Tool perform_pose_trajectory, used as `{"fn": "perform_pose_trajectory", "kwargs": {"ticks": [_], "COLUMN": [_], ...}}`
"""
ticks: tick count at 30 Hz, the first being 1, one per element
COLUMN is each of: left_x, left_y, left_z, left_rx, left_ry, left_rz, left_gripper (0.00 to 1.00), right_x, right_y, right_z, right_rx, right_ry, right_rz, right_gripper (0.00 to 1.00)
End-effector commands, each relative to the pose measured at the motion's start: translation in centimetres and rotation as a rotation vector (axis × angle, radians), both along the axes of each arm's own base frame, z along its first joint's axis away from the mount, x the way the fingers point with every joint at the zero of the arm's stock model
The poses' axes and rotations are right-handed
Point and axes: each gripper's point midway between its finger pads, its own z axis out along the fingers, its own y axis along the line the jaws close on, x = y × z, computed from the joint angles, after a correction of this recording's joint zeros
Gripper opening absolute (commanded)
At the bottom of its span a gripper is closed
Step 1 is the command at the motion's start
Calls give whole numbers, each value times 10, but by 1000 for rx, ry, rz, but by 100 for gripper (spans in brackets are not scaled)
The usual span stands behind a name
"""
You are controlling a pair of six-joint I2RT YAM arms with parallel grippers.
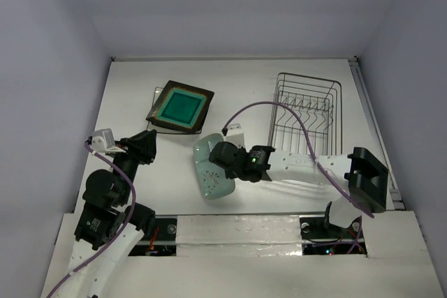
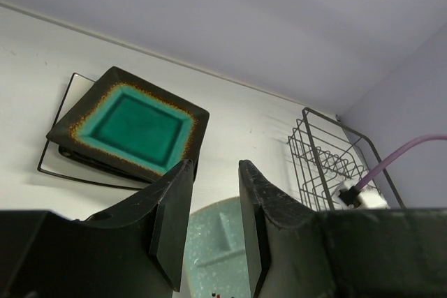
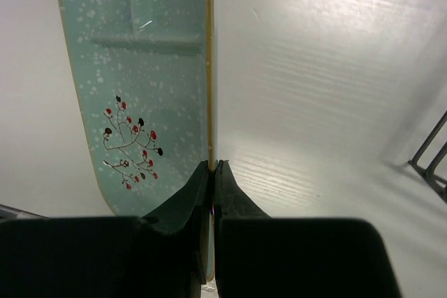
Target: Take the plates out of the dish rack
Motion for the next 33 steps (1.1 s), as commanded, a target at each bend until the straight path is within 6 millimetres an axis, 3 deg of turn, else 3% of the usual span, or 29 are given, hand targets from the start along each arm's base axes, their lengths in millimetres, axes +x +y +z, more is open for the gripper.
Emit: {"fn": "perform_pose_trajectory", "kwargs": {"ticks": [1, 11, 18, 28, 29, 33], "left_x": [2, 2, 1, 1, 1, 2], "left_y": [0, -1, -2, -2, -2, -2], "left_z": [14, 13, 14, 14, 14, 13], "left_rx": [-15, -14, -17, -17, -17, -15], "left_ry": [-34, -32, -36, -36, -36, -34], "left_rz": [1, 1, -8, -9, -9, -8], "left_gripper": [29, 30, 43, 57, 59, 68], "right_x": [11, 6, 3, 2, 1, 4], "right_y": [37, 0, -15, -24, -26, -30], "right_z": [38, -20, -72, -83, -80, -63], "right_rx": [315, 191, 27, -33, -34, -20], "right_ry": [-57, -25, 18, 28, 25, 3], "right_rz": [-95, -210, -251, -287, -288, -295], "right_gripper": [0, 0, 11, 21, 30, 46]}}
